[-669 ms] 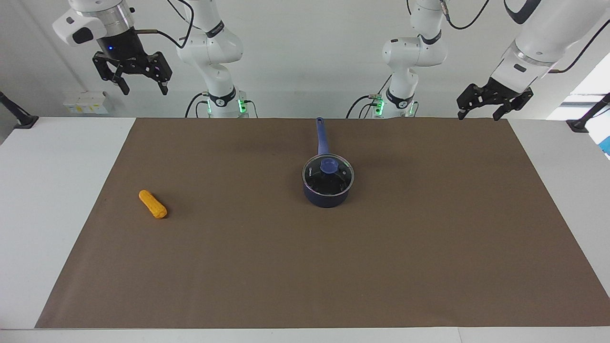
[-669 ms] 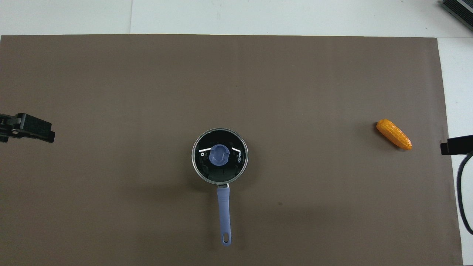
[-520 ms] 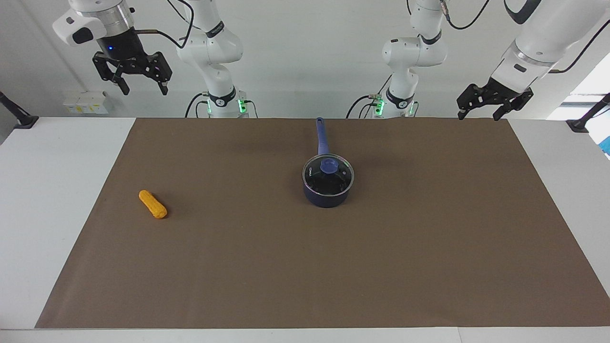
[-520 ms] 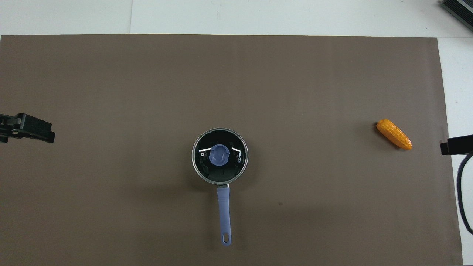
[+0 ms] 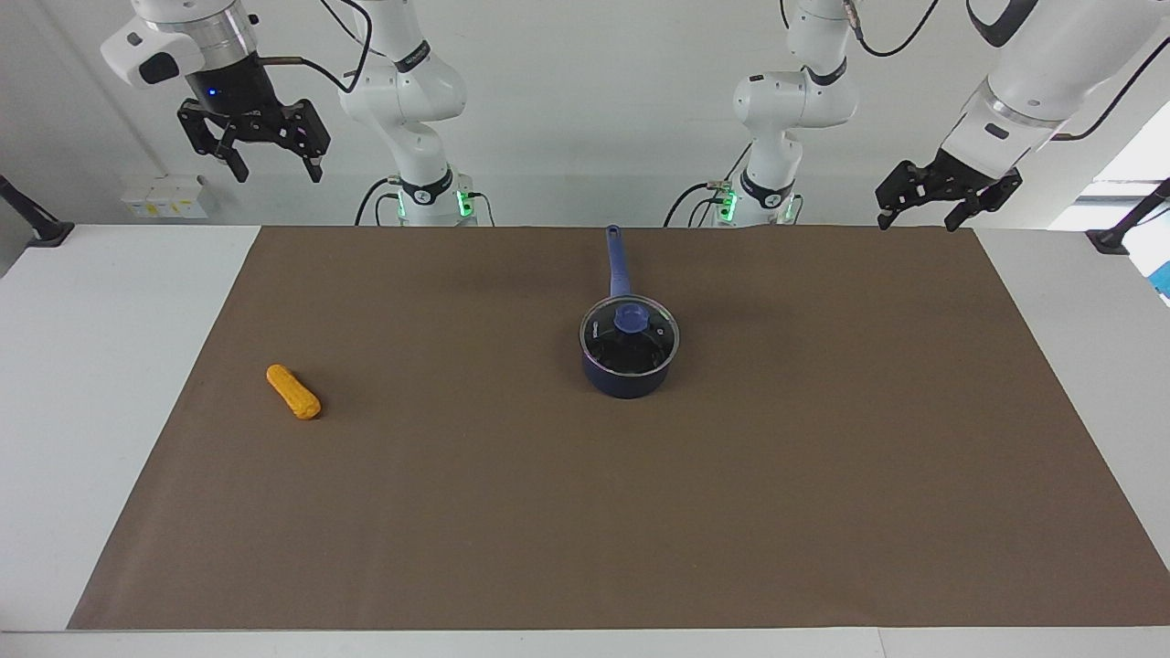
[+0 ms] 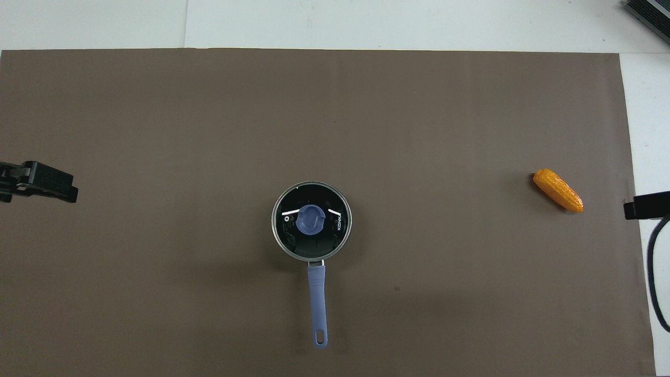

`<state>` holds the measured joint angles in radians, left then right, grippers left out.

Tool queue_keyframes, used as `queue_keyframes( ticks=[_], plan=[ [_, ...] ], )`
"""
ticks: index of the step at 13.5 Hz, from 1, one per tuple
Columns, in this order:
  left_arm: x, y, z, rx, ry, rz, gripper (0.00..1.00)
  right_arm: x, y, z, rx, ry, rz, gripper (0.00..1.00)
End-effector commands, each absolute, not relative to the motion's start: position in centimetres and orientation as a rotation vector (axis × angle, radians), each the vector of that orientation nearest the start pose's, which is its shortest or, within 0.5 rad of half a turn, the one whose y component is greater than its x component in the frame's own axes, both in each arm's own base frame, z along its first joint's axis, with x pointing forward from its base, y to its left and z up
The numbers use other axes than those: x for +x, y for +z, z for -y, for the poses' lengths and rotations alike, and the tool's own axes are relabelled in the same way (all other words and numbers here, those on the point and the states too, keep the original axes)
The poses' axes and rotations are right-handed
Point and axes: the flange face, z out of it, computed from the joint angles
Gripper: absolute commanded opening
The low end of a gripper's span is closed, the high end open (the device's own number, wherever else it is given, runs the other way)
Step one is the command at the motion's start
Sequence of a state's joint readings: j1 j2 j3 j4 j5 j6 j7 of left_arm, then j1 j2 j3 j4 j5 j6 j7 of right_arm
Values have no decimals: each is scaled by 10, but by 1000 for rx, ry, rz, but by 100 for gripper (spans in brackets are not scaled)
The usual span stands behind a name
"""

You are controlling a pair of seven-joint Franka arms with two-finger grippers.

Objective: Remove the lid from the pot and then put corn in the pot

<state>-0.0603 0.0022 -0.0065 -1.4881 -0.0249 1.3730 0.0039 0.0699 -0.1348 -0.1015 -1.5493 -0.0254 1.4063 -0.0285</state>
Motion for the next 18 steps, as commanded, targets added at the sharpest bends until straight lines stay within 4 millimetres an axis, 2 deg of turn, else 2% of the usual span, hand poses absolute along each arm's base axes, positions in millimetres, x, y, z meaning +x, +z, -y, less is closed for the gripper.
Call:
queue_keyframes(
  ticks=[1,5,9,10,12,16,18],
  plan=[
    [520,644,40,-3143,204,-133,100,488,691,23,-3145,8,-32,100],
    [514,635,58,-3139,182,-183,100,488,691,26,-3145,13,-36,100],
    [510,625,107,-3123,175,-321,100,489,691,17,-3147,-4,-5,100],
    [508,621,119,-3118,182,-337,100,490,691,18,-3147,-9,-10,100],
    [506,613,151,-3124,141,-234,100,493,691,14,-3147,-49,2,100],
    [486,585,222,-3113,121,-308,100,491,692,12,-3146,-26,7,100],
    [479,573,252,-3113,100,-326,100,481,699,1,-3149,-14,37,100]
  ],
)
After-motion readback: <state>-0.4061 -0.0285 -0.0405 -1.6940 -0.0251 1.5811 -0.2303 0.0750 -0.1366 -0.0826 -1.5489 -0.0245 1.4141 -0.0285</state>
